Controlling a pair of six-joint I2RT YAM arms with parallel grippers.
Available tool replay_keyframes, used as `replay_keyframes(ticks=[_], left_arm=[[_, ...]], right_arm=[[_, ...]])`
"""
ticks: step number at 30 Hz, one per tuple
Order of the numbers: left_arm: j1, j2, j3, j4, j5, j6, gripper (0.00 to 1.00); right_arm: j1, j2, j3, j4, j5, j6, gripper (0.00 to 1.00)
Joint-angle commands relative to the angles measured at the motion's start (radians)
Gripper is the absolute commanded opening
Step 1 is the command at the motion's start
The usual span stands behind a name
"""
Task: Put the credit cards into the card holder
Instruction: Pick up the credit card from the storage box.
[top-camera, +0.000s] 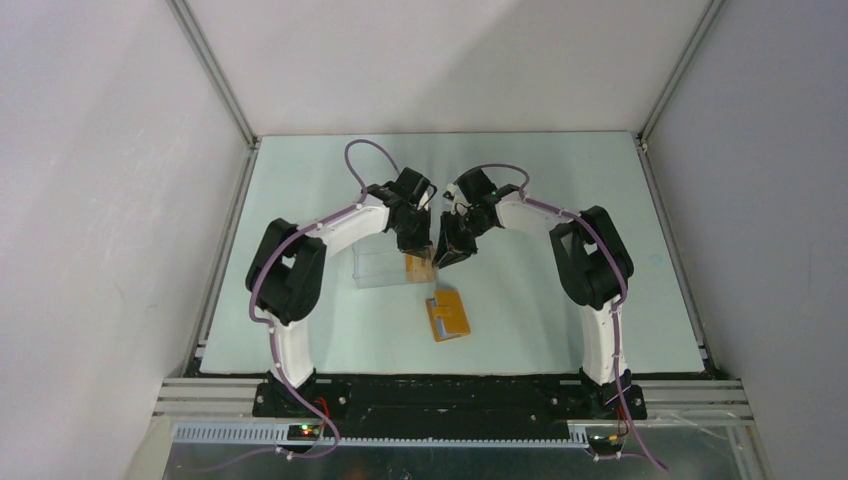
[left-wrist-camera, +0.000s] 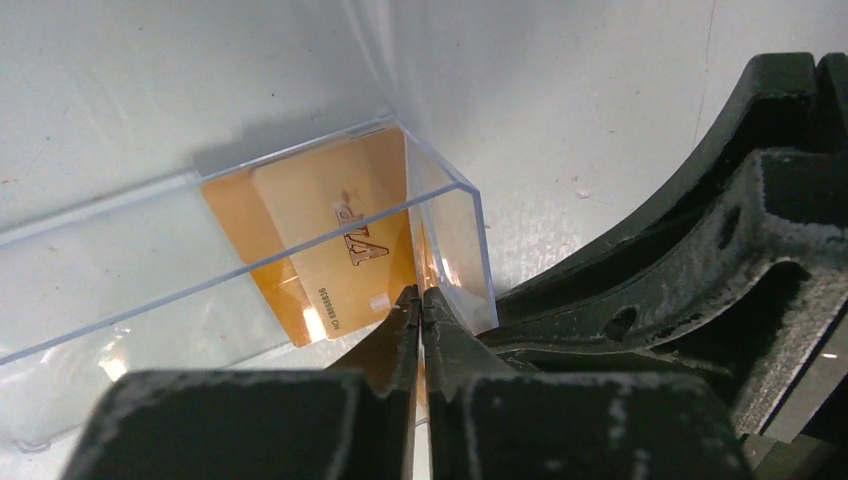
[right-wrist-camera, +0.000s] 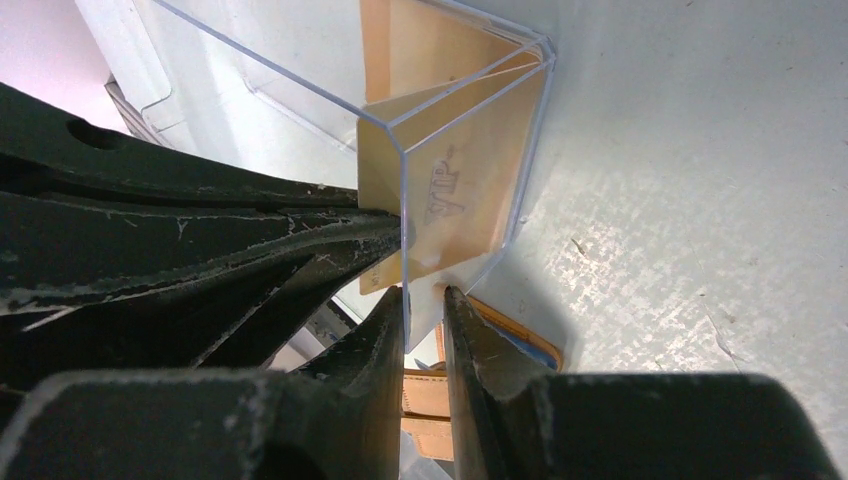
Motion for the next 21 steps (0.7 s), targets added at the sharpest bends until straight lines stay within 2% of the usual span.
replay_keyframes(ticks=[1,7,12,16,21], left_arm=[[-0.003,-0.029,-0.008,0.023,-0.011,-0.014,0.01],[-0.003,-0.133,-0.023,0.022,-0.082,-0.025,0.0],[0.0,-0.302,-0.066,0.02,-0.161,-0.031,0.0],[0.005,-0.462,-0.128,0.023,-0.194,-0.051,0.0],[0.005,-0.653,-0.209,0.06,-0.112,-0.092,0.0]], right_arm=[[0.01,0.033,-0.033,-0.056,0.065,-0.045,0.23],[0.003,-0.059,-0.035,-0.062,0.073,-0.044,0.27],[-0.011,-0.2,-0.037,-0.077,0.086,-0.043,0.46],[-0.029,-0.329,-0.085,-0.038,0.048,-0.032,0.58],[-0.059,-0.517,-0.219,0.123,-0.099,0.029,0.68]])
